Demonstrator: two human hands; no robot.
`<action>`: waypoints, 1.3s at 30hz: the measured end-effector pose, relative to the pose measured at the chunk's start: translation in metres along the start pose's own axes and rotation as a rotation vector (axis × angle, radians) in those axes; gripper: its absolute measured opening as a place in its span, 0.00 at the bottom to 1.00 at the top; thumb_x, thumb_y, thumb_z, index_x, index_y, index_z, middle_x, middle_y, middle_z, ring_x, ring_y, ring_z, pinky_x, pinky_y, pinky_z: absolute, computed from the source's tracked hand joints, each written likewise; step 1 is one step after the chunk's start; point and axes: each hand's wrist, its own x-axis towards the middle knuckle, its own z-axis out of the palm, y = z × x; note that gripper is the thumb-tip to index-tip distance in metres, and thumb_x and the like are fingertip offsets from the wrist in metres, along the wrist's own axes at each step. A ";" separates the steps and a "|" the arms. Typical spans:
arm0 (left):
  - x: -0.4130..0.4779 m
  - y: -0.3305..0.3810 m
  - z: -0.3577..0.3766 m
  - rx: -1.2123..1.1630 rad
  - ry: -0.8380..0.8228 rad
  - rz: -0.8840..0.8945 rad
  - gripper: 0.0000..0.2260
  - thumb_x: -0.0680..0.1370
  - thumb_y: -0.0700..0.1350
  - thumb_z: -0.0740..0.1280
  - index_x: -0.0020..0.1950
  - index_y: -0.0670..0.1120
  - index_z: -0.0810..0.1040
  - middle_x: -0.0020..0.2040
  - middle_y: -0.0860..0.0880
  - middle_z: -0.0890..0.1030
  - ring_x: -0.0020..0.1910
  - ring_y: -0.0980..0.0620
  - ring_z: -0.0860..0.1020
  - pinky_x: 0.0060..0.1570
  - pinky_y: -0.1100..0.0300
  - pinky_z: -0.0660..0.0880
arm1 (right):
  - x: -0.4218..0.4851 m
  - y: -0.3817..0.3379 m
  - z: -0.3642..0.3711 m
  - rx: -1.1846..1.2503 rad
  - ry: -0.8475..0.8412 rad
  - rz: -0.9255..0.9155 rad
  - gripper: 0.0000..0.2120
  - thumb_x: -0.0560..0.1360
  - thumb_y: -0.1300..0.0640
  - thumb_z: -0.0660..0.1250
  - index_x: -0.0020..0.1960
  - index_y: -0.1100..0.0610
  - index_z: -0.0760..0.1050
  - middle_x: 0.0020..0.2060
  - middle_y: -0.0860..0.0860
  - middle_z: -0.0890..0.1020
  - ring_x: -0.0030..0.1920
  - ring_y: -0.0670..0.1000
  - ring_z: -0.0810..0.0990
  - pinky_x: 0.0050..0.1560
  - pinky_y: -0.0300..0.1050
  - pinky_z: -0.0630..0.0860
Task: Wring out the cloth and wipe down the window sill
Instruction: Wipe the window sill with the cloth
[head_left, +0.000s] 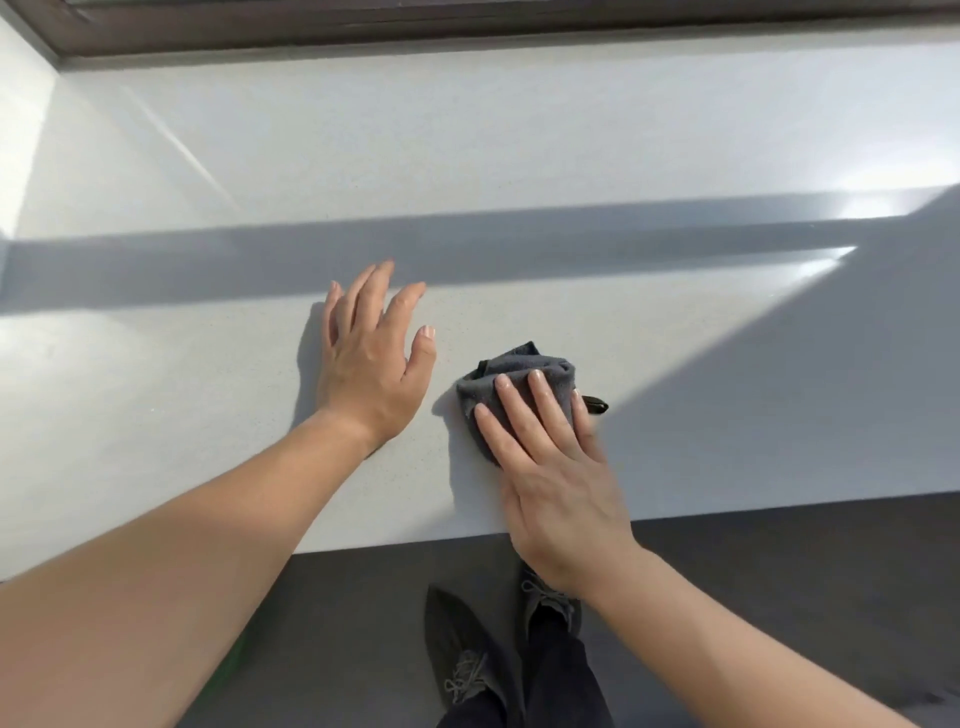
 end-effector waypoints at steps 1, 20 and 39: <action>-0.001 0.001 -0.001 -0.004 0.007 0.012 0.22 0.80 0.52 0.53 0.71 0.47 0.70 0.78 0.43 0.63 0.78 0.45 0.56 0.77 0.44 0.44 | -0.008 0.000 0.000 0.008 -0.025 -0.057 0.30 0.78 0.56 0.58 0.79 0.52 0.61 0.81 0.51 0.57 0.81 0.55 0.48 0.78 0.62 0.50; -0.032 0.031 0.008 -0.019 -0.111 -0.084 0.24 0.79 0.54 0.53 0.72 0.46 0.67 0.80 0.44 0.57 0.80 0.47 0.48 0.77 0.46 0.40 | -0.025 0.053 -0.027 0.018 -0.029 0.177 0.28 0.79 0.57 0.55 0.79 0.50 0.62 0.81 0.47 0.56 0.81 0.51 0.46 0.80 0.57 0.47; 0.024 0.105 0.051 -0.017 -0.094 -0.131 0.26 0.80 0.53 0.51 0.79 0.51 0.61 0.82 0.49 0.53 0.81 0.52 0.46 0.77 0.52 0.36 | 0.003 0.101 -0.032 -0.042 0.067 0.320 0.29 0.80 0.57 0.58 0.80 0.52 0.59 0.81 0.52 0.56 0.81 0.57 0.48 0.79 0.63 0.47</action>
